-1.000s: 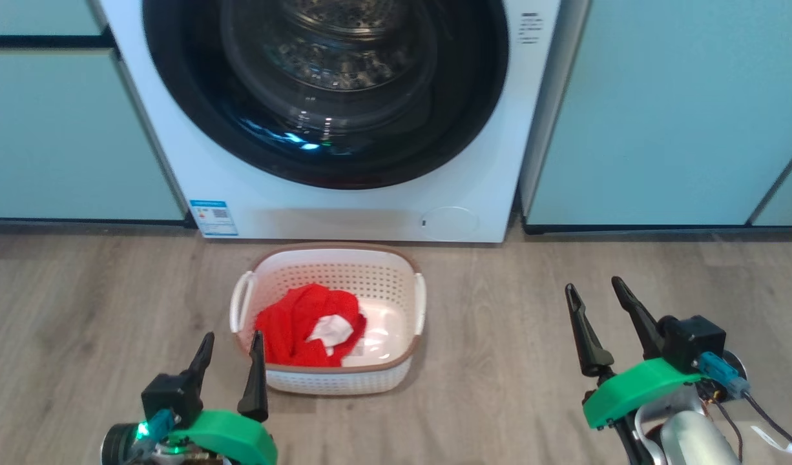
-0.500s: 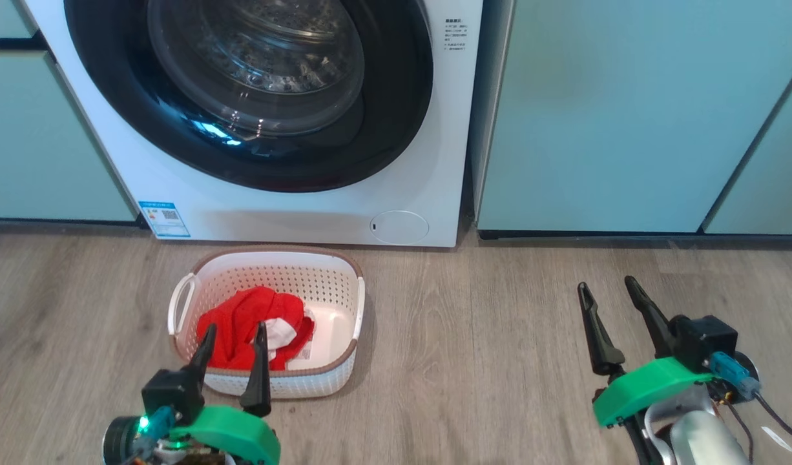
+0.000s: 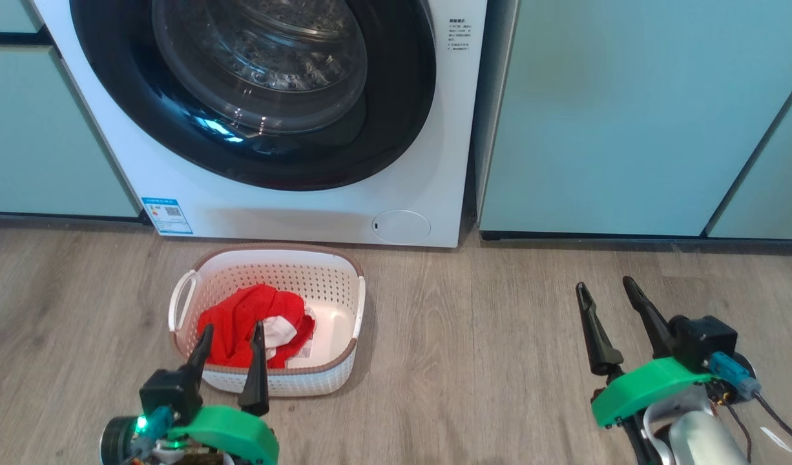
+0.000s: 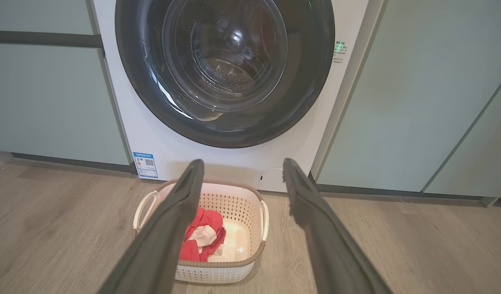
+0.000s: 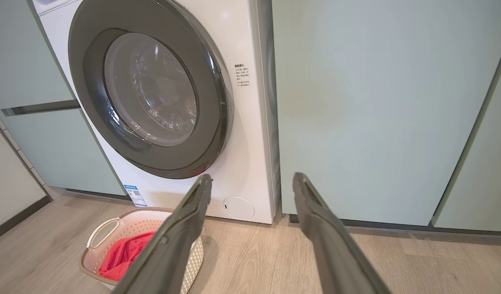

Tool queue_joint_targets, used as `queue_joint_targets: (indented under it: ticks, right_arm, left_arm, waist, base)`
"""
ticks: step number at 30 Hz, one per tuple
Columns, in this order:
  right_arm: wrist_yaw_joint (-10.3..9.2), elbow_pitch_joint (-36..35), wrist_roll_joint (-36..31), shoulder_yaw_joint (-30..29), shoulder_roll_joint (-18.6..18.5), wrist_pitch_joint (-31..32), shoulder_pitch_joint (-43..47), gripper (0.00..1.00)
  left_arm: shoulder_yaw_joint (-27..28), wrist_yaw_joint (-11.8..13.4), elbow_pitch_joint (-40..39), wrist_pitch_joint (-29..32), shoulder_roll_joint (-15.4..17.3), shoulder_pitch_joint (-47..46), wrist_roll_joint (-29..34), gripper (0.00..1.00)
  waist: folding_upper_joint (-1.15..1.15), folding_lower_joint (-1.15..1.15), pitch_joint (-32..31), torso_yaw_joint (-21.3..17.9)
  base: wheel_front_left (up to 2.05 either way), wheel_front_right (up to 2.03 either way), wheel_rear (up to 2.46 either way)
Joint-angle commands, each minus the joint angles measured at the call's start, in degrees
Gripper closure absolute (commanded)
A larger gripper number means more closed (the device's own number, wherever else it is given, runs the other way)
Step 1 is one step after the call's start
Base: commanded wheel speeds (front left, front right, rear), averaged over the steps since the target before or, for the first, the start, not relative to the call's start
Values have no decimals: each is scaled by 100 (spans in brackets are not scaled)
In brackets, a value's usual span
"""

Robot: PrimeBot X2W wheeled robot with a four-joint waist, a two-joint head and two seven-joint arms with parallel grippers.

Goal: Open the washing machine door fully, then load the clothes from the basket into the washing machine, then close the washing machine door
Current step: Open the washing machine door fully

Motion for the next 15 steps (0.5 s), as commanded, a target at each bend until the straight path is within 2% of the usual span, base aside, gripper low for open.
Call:
queue_joint_targets:
  ticks: [1, 12, 13, 14, 15]
  right_arm:
    - [-1, -181, 21, 129, -21, -68, -216, 0]
    - [-1, -245, 76, 161, -21, -68, -209, 0]
    - [-1, -252, 100, 163, -21, -68, -208, 4]
    - [-1, -249, 129, 182, -21, -68, -206, 21]
    - [-1, -249, 129, 182, -21, -68, -206, 21]
  left_arm:
    - [171, -2, -220, -72, 38, -164, 43, 0]
    - [167, 19, -218, -72, 38, -161, 67, 0]
    - [169, 21, -214, -72, 38, -162, 68, 0]
    - [168, 23, -209, -72, 38, -163, 71, 0]
    - [168, 23, -209, -72, 38, -163, 71, 0]
  waist:
    - [0, 0, 0, 1]
    - [0, 0, 27, 24]
    - [0, 0, 34, 30]
    - [0, 0, 41, 37]
    - [0, 0, 41, 37]
  base:
    - [0, 0, 0]
    - [0, 0, 0]
    - [0, 0, 0]
    - [0, 0, 0]
    - [0, 0, 0]
